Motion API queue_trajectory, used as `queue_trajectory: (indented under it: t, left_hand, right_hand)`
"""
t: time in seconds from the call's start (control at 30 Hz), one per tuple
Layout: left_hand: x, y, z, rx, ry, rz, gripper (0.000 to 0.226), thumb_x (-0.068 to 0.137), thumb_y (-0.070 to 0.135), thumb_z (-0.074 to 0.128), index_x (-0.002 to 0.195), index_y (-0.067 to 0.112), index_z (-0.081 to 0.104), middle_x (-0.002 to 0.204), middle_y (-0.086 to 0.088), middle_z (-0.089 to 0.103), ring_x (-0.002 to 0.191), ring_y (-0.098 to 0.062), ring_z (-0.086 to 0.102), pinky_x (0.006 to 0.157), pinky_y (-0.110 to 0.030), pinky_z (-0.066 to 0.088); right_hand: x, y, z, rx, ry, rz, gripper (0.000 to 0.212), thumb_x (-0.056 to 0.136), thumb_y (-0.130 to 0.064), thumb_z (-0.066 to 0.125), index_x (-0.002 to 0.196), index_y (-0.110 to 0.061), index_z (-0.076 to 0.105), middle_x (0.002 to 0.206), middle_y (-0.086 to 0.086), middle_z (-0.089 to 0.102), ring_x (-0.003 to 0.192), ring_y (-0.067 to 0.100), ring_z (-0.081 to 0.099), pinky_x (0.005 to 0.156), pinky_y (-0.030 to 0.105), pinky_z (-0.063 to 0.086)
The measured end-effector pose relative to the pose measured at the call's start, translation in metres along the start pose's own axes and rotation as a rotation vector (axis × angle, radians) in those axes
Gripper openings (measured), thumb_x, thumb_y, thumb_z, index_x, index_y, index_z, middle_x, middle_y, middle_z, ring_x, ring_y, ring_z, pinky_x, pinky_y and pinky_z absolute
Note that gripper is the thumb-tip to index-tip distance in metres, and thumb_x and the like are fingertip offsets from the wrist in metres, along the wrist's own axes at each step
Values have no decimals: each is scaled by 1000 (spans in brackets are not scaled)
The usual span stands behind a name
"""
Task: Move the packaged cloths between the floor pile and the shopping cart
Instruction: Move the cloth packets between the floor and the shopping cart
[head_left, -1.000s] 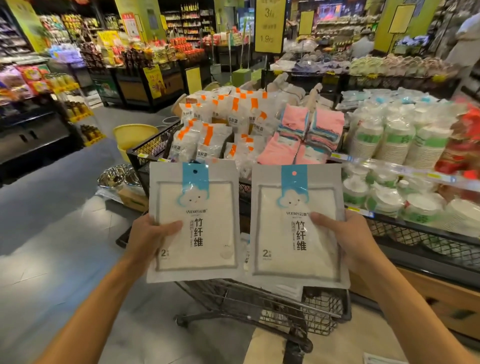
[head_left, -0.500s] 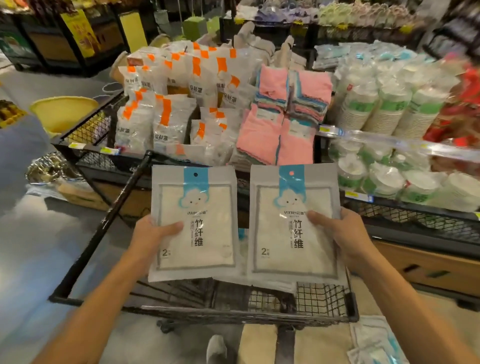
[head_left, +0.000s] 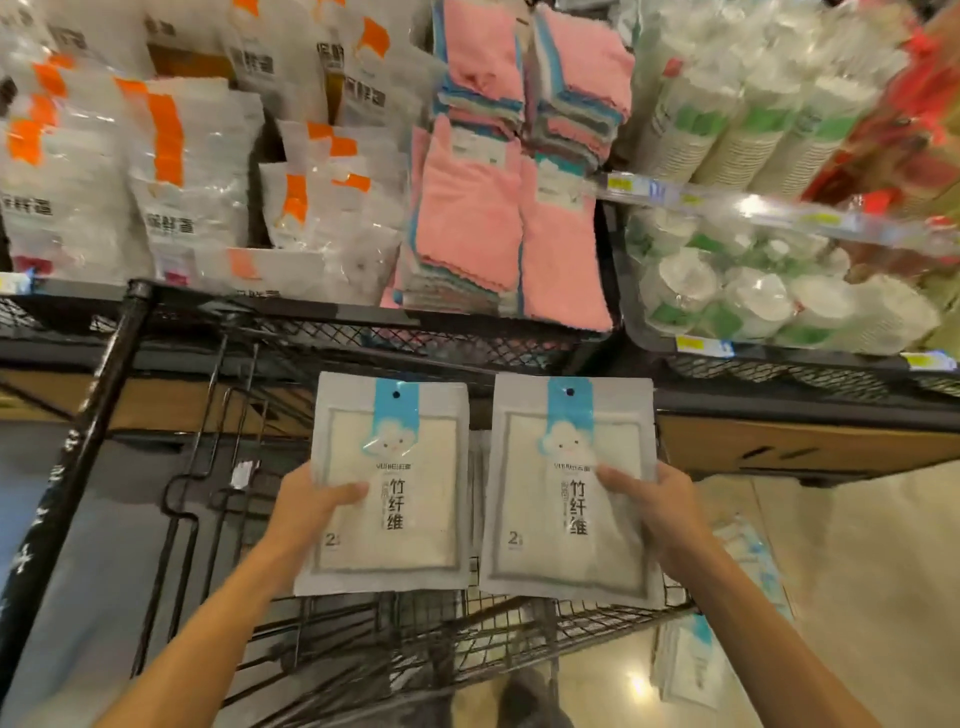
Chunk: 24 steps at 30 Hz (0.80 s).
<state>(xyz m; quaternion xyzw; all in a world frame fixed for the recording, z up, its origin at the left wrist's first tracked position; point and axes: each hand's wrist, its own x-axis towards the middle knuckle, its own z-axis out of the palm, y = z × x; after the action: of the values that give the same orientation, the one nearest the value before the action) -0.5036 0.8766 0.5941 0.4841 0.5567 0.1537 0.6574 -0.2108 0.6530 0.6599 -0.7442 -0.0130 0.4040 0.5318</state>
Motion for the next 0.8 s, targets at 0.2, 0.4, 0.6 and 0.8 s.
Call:
queue_trajectory:
  t: [0.2, 0.4, 0.6, 0.8]
  left_hand:
    - [61, -59, 31, 71, 6, -89, 32, 85, -3, 74, 114, 9, 67, 100, -3, 76, 90, -22, 74, 70, -32, 59]
    - [120, -119, 53, 87, 75, -192, 31, 83, -5, 75, 106, 15, 68, 99, -4, 77, 91, -25, 74, 74, -39, 61]
    - [171, -168, 66, 103, 52, -225, 34, 85, 4, 76, 116, 14, 68, 103, -4, 78, 95, -22, 75, 79, -42, 61]
    - [208, -207, 77, 180, 74, -210, 39, 83, 13, 81, 119, 15, 66, 103, 3, 73, 96, -15, 70, 84, -38, 59]
  right_hand:
    - [70, 50, 5, -126, -36, 68, 28, 88, -11, 75, 113, -7, 66, 92, 7, 81, 81, 27, 79, 61, 38, 64]
    - [154, 104, 15, -184, -31, 137, 20, 90, -9, 73, 109, -4, 68, 89, 8, 81, 79, 27, 79, 64, 41, 65]
    - [222, 151, 36, -223, -16, 181, 19, 88, -9, 77, 104, -8, 68, 79, 0, 80, 70, 19, 78, 57, 34, 63]
    - [259, 194, 48, -311, 2, 188, 13, 90, -13, 76, 91, -19, 65, 90, 5, 74, 80, 24, 74, 71, 43, 62]
